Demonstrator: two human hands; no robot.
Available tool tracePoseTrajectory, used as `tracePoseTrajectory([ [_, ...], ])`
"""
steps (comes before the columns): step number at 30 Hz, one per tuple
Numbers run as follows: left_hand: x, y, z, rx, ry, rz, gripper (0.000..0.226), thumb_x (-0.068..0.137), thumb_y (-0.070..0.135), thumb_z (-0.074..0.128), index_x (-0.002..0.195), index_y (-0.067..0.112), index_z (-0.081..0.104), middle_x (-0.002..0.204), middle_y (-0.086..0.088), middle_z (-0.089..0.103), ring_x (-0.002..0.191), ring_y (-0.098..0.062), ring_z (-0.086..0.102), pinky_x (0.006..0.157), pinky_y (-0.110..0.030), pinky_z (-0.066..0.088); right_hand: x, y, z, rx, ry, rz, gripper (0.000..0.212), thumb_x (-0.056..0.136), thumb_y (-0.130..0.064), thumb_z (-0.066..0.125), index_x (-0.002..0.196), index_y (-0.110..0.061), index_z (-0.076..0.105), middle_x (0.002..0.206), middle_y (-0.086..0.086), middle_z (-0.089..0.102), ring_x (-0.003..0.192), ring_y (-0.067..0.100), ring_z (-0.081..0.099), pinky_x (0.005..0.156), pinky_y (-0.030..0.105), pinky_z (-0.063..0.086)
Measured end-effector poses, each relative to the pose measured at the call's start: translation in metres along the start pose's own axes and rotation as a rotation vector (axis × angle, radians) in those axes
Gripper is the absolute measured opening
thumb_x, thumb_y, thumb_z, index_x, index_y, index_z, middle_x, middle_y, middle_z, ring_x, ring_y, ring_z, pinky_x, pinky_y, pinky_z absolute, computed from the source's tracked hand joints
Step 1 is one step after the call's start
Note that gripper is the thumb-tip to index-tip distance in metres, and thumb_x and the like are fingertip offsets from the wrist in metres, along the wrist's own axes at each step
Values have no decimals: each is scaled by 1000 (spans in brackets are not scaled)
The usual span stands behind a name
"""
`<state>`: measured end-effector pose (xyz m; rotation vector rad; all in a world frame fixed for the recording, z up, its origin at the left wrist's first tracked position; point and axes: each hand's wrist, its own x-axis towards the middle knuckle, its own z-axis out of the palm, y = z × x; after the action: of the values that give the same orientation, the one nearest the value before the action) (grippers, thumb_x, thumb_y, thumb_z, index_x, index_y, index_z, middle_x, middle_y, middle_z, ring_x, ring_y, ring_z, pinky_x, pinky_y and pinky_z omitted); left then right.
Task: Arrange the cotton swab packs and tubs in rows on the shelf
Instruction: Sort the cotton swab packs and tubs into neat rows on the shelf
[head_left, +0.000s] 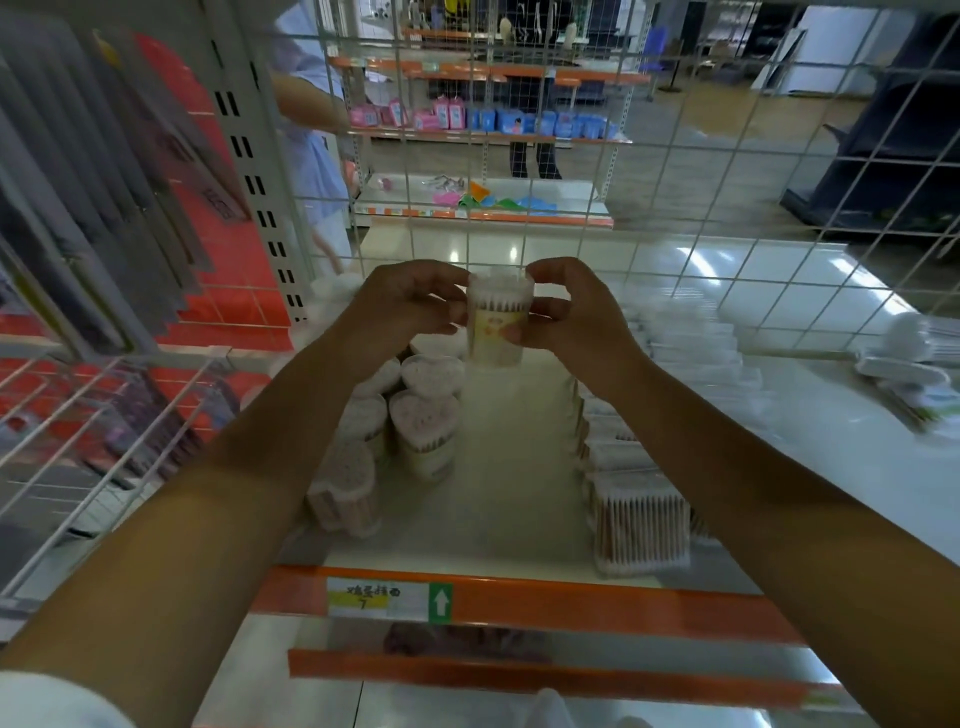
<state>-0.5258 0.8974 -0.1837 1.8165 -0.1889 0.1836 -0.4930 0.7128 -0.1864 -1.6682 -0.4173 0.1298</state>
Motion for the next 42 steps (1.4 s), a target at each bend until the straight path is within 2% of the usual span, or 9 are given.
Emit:
tracePoseTrajectory([
  [4, -2, 5, 5, 9, 6, 21, 26, 81, -2, 62, 96, 19, 61, 96, -1, 64, 85, -9, 62, 77, -26, 54, -4, 2, -7, 200, -6, -24, 54, 73, 20, 60, 116, -12, 54, 108, 1, 59, 89, 13, 64, 76, 24, 55],
  [8, -9, 17, 11, -57, -37, -4, 58, 70, 14, 70, 122, 27, 48, 107, 2, 60, 94, -11, 62, 84, -27, 52, -8, 3, -9, 366, -42, 13, 55, 80, 18, 52, 129, -7, 46, 99, 0, 63, 85, 8, 63, 82, 27, 53],
  [12, -21, 29, 12, 84, -131, 60, 72, 61, 22, 70, 126, 34, 43, 111, 2, 57, 97, -9, 61, 85, -27, 53, -13, 4, -9, 471, -152, 68, 50, 86, 12, 44, 134, 0, 41, 94, 0, 68, 90, 16, 62, 85, 31, 52],
  [16, -35, 32, 8, 328, -190, 162, 59, 64, 31, 74, 116, 42, 49, 114, 1, 58, 102, -16, 57, 87, -25, 50, -22, 4, -5, 432, -246, 80, 50, 82, 4, 50, 132, 0, 43, 95, 2, 69, 92, 18, 63, 88, 34, 52],
  [22, -63, 23, 4, 569, -176, 183, 58, 64, 40, 80, 115, 34, 52, 110, 7, 57, 100, -9, 53, 84, -33, 51, -32, 4, 4, 142, -200, 79, 38, 79, 9, 61, 109, -13, 58, 78, -1, 67, 71, 7, 64, 67, 18, 52],
  [26, -80, 11, 10, 729, -150, 158, 61, 62, 63, 55, 117, 37, 51, 117, 9, 56, 106, -8, 52, 86, -22, 42, -39, 7, 10, -33, -162, 66, 42, 79, 4, 65, 117, -9, 55, 88, 5, 63, 79, 14, 61, 77, 27, 51],
  [32, -97, 2, 20, 992, -152, 84, 69, 68, 65, 50, 128, 31, 51, 126, 6, 52, 118, -17, 45, 97, -36, 39, -46, 19, 14, -151, -146, 54, 41, 81, -2, 66, 120, -10, 55, 91, 3, 63, 81, 13, 61, 82, 31, 51],
  [38, -106, -9, 17, 1233, -131, 254, 54, 64, 58, 46, 102, 24, 62, 91, 1, 63, 79, -22, 60, 65, -35, 49, -47, 19, 19, -324, -135, -21, 38, 81, -10, 67, 118, -15, 57, 95, 2, 64, 84, 11, 62, 75, 24, 50],
  [42, -109, -12, 16, 1248, -153, 281, 59, 63, 61, 41, 99, 20, 64, 85, -1, 60, 73, -22, 58, 58, -33, 48, -49, 22, 22, -399, -149, -56, 38, 82, -14, 67, 119, -15, 57, 95, -1, 63, 82, 8, 61, 72, 21, 49],
])
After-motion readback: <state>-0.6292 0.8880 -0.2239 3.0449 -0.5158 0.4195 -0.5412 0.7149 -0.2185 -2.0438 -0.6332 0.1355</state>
